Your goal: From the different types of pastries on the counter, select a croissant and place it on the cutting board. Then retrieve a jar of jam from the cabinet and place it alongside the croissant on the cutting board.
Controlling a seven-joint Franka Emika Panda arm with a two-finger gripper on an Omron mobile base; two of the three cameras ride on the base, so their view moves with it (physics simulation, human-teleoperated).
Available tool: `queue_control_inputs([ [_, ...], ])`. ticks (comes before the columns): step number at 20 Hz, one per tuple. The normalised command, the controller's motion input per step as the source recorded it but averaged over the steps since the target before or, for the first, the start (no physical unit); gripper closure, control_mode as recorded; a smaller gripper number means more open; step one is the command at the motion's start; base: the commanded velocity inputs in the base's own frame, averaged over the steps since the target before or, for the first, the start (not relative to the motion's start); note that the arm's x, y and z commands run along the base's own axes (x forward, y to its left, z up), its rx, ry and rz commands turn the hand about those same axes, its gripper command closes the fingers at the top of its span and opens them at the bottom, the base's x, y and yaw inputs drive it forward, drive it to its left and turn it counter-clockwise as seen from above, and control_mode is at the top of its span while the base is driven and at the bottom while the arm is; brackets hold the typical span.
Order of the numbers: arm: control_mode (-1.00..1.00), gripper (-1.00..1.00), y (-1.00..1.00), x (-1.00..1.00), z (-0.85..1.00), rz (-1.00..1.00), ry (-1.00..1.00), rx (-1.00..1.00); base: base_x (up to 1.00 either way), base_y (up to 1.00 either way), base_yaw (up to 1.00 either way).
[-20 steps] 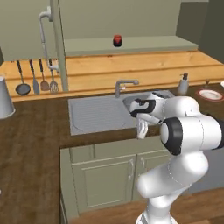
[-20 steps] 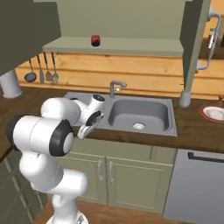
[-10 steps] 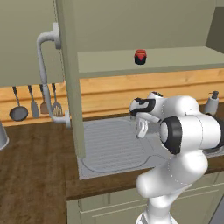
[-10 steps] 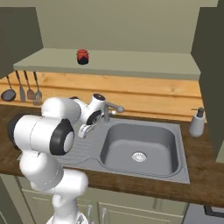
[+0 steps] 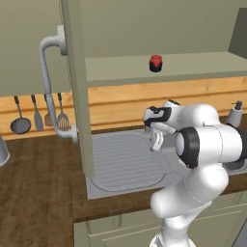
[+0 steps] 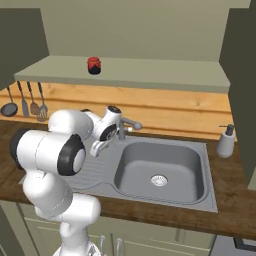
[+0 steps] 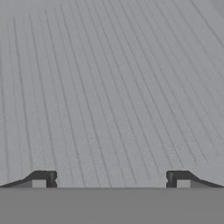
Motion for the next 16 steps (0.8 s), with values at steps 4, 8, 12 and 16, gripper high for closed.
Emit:
queue_control_inputs([
  [4, 1.00, -1.00, 0.00, 0.00, 0.00, 0.00, 0.00, 0.00, 0.10, 0.00, 0.00],
  [8, 1.00, -1.00, 0.00, 0.00, 0.00, 0.00, 0.00, 0.00, 0.04, 0.00, 0.00],
  [12, -1.00, -1.00, -0.03, 0.00, 0.01, 0.01, -0.19, 0.02, 0.00, 0.00, 0.00],
  [16, -1.00, -1.00, -0.02, 0.00, 0.26, 0.04, -0.18, 0.08, 0.00, 0.00, 0.00],
])
